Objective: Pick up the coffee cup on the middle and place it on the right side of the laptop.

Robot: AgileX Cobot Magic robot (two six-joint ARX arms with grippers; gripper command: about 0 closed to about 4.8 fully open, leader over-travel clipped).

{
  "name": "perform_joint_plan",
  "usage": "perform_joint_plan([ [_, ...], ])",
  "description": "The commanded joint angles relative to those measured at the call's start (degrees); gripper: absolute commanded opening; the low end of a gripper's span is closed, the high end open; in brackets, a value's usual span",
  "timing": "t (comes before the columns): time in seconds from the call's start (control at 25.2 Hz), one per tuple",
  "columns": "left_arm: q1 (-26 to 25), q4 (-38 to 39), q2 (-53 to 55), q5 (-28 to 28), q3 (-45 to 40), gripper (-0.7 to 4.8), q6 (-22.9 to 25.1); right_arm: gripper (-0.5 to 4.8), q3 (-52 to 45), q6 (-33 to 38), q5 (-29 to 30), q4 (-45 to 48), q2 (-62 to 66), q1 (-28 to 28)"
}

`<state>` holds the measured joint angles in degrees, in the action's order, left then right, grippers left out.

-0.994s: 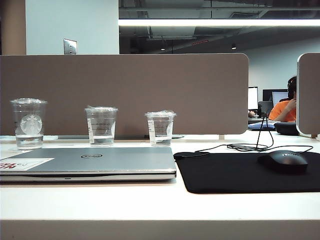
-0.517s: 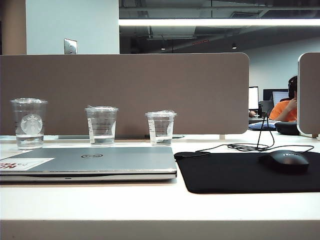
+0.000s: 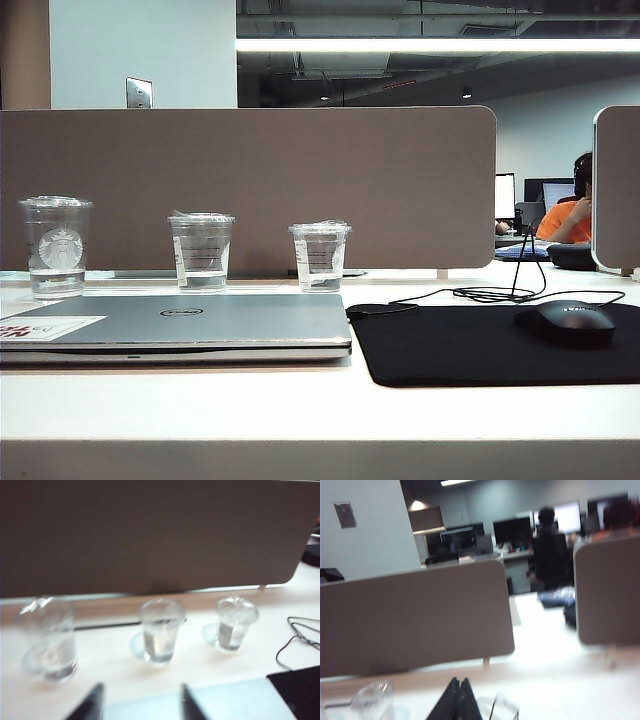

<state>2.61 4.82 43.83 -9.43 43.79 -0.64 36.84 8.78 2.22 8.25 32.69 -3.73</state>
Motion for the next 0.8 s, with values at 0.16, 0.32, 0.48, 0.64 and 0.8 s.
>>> perform_joint_plan([
  [0.16, 5.05, -9.62, 15.82, 0.44, 3.28, 4.29, 0.85, -0.04, 22.32, -1.55, 1.44, -0.2, 17.75, 0.09],
  [0.32, 5.33, -14.45, 27.5, 0.35, 4.22, 4.31, 0.9, -0.04, 39.08, -1.57, 9.46, -12.5, 30.67, 2.67],
  [0.48, 5.33, -14.82, 38.49, 0.37, 8.0, 4.44, 1.88, -0.05, 49.62, -1.81, 21.77, -22.93, 40.22, 5.4],
  [0.64, 5.33, -19.54, 49.48, 0.42, 12.35, 4.68, 3.28, -0.04, 52.68, -3.45, 23.87, -26.49, 46.93, 9.77],
  [0.8, 5.33, -27.26, 59.08, 0.42, 17.29, 4.79, 3.21, -0.04, 52.68, -6.71, 23.8, -30.82, 50.69, 12.83],
])
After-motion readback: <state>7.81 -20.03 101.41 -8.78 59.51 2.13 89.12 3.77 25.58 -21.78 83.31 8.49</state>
